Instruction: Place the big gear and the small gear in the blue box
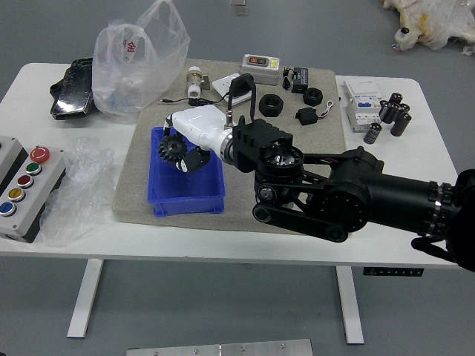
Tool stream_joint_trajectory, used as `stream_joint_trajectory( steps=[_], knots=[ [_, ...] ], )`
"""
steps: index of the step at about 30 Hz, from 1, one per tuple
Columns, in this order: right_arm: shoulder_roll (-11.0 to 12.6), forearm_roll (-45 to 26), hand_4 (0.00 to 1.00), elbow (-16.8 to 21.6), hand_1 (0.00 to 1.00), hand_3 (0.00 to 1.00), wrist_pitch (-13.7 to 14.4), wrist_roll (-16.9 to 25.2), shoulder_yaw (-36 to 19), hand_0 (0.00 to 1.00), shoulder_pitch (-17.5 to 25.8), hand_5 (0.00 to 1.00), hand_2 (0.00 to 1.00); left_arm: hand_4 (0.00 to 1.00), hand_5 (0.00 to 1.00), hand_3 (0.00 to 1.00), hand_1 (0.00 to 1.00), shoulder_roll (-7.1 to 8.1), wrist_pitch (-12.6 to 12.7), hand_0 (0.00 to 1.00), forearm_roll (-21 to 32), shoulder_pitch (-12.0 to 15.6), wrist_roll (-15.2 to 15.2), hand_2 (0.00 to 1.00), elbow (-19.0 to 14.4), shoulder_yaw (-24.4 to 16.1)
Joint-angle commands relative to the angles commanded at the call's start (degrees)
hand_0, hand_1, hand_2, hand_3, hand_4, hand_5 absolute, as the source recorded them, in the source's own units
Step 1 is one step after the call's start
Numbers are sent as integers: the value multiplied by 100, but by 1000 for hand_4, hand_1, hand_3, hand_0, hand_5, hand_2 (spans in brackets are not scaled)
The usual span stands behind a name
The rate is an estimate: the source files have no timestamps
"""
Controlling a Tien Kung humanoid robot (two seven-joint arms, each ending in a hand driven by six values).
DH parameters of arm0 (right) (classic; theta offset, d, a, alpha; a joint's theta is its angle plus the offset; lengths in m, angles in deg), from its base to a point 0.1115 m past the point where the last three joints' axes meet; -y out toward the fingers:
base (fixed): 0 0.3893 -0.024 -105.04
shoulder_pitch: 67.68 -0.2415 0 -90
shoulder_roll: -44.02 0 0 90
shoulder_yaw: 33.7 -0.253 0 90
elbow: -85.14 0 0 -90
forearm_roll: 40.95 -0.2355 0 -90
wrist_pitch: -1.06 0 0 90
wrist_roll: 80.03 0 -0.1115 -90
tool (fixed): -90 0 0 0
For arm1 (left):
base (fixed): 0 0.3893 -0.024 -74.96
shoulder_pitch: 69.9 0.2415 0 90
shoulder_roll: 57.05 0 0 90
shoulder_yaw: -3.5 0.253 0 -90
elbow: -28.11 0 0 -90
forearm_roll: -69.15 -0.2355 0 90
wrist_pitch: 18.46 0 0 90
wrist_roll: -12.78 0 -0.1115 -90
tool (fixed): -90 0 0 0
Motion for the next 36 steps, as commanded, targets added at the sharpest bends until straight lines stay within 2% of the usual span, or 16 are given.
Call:
stream_joint_trajectory(
  steps=[2,3,9,14,15,26,27,32,33,36],
  knots=[
    [-3,0,843,-29,801,867,-47,-39,28,749,24,220,850,662,294,677,559,1,1,653,9,-2,-7,531,2,10],
    [-5,14,876,-46,846,937,-78,-64,44,791,36,249,894,662,293,678,560,1,0,653,13,-4,-11,531,3,17],
    [1,144,891,-131,845,927,-244,-172,96,793,70,261,890,661,292,678,560,-11,-11,652,38,-11,-28,531,7,52],
    [82,271,891,-181,845,927,-169,-100,-56,793,100,261,890,661,292,678,560,-17,-31,652,-5,-8,-17,531,6,34],
    [118,298,887,-189,820,899,-129,-91,-122,768,114,264,855,661,292,678,560,-18,-31,651,-6,-6,-17,531,7,33],
    [557,444,875,-485,801,884,295,-34,-968,757,251,262,834,661,291,678,560,-32,-28,651,-8,3,-26,531,13,35],
    [602,452,867,-498,786,853,318,-35,-1055,740,287,258,813,660,290,679,560,-33,-27,652,14,-3,-42,531,17,57],
    [827,432,867,-534,786,853,206,-148,-1292,740,493,258,813,660,290,679,560,-49,-14,652,102,-13,-95,531,30,133],
    [879,402,860,-540,715,823,141,-189,-1303,644,542,247,773,661,289,680,560,-54,-13,652,102,-6,-94,531,31,132],
    [951,325,860,-561,715,823,37,-250,-1283,644,647,247,773,661,289,680,560,-64,-12,652,98,8,-90,531,32,126]
  ],
)
